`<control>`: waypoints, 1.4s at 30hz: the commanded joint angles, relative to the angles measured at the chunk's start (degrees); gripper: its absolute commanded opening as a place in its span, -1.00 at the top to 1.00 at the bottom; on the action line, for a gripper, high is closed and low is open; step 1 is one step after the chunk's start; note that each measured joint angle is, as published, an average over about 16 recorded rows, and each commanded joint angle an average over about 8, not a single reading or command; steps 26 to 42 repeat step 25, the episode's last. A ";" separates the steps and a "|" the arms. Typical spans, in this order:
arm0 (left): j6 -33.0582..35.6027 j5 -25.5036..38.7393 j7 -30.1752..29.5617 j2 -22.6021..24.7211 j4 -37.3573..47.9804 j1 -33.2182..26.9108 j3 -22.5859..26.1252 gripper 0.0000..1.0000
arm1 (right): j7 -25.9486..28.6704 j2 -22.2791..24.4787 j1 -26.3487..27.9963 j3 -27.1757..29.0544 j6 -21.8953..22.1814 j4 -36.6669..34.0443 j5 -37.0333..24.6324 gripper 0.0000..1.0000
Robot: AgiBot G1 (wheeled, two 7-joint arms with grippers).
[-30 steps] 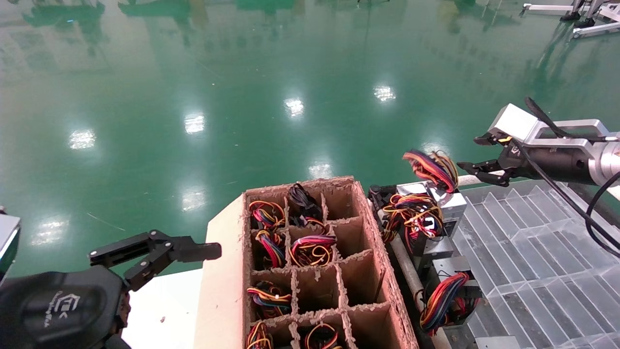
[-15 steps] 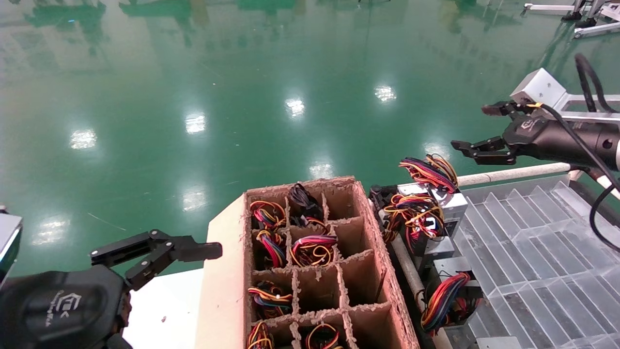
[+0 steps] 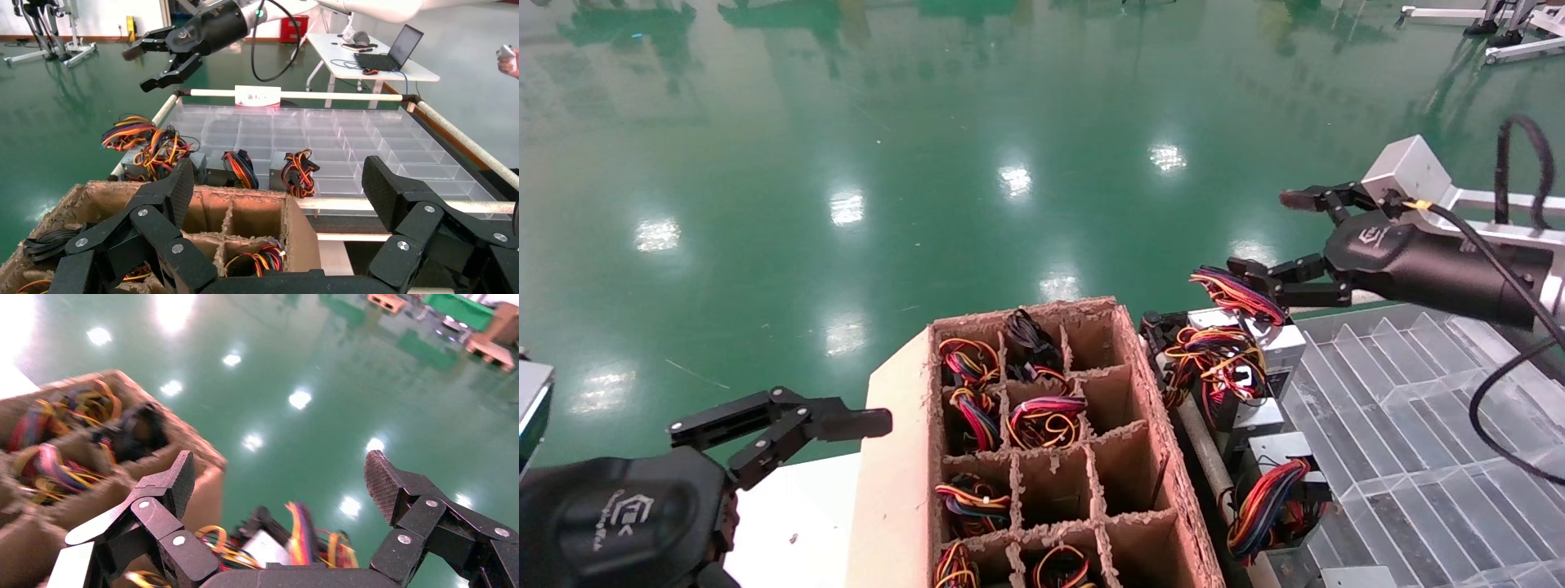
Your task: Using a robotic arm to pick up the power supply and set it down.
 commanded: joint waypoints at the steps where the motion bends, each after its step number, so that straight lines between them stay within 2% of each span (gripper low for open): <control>1: 0.00 0.00 0.00 0.00 0.00 0.00 0.00 -1.00 | 1.10 0.64 -1.76 0.54 -0.83 2.50 1.51 -1.00; 22: 0.00 -0.01 0.01 0.00 0.00 0.00 0.01 -1.00 | 12.52 7.35 -20.09 6.19 -9.51 28.55 17.28 -1.00; 25: 0.00 -0.01 0.01 0.00 0.00 0.00 0.01 -1.00 | 13.32 7.82 -21.37 6.59 -10.12 30.37 18.38 -1.00; 42: 0.00 -0.01 0.01 0.00 0.00 0.00 0.01 -1.00 | 13.32 7.82 -21.37 6.59 -10.12 30.37 18.38 -1.00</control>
